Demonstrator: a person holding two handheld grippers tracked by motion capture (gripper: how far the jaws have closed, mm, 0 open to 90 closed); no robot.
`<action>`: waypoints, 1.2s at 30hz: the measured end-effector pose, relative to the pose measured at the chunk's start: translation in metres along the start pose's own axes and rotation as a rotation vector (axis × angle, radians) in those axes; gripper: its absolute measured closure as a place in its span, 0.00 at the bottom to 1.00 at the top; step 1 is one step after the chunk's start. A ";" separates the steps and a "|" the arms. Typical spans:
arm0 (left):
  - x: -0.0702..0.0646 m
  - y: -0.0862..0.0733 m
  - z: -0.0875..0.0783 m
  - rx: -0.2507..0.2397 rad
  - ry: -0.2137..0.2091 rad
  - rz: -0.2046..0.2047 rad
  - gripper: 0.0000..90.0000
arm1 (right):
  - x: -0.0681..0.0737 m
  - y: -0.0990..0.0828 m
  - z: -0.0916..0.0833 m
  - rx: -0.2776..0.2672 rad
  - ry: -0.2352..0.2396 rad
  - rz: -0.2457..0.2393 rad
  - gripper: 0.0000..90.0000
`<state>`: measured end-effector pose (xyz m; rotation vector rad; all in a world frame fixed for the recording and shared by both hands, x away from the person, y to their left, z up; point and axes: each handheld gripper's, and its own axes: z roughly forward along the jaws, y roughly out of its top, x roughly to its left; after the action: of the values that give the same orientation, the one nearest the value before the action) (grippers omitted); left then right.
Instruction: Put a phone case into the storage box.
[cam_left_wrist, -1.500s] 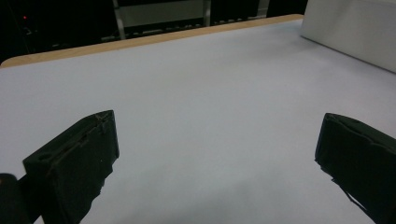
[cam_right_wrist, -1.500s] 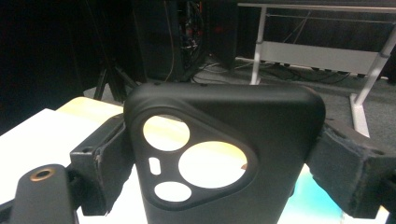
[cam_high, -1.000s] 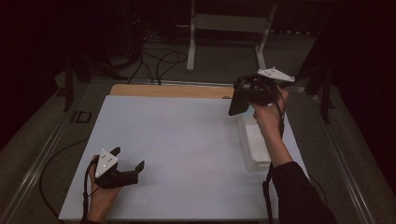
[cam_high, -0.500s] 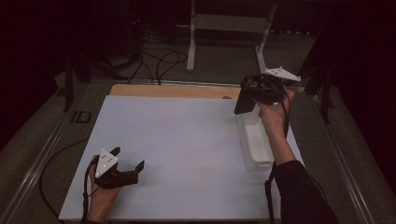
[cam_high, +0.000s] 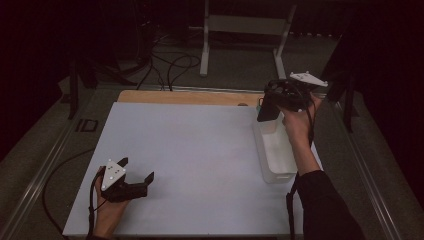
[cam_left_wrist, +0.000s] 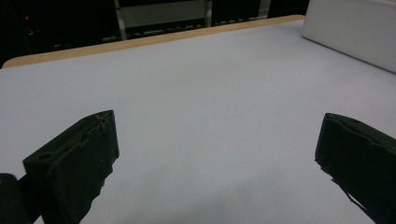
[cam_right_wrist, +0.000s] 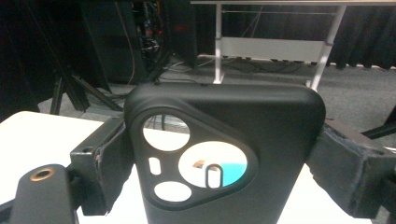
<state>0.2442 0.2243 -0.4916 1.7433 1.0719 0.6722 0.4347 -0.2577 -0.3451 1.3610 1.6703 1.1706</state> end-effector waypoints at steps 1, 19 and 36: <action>0.000 0.000 0.000 0.000 0.000 0.000 0.01 | 0.000 0.000 0.000 0.000 0.000 0.000 0.15; 0.000 0.000 0.000 0.001 0.002 0.001 0.01 | -0.014 -0.005 0.007 0.028 -0.065 0.006 0.15; 0.000 0.000 -0.001 -0.004 0.003 -0.001 0.01 | -0.018 -0.019 0.022 0.074 -0.091 0.018 0.15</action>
<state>0.2429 0.2249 -0.4912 1.7382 1.0726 0.6763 0.4514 -0.2714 -0.3715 1.4554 1.6540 1.0503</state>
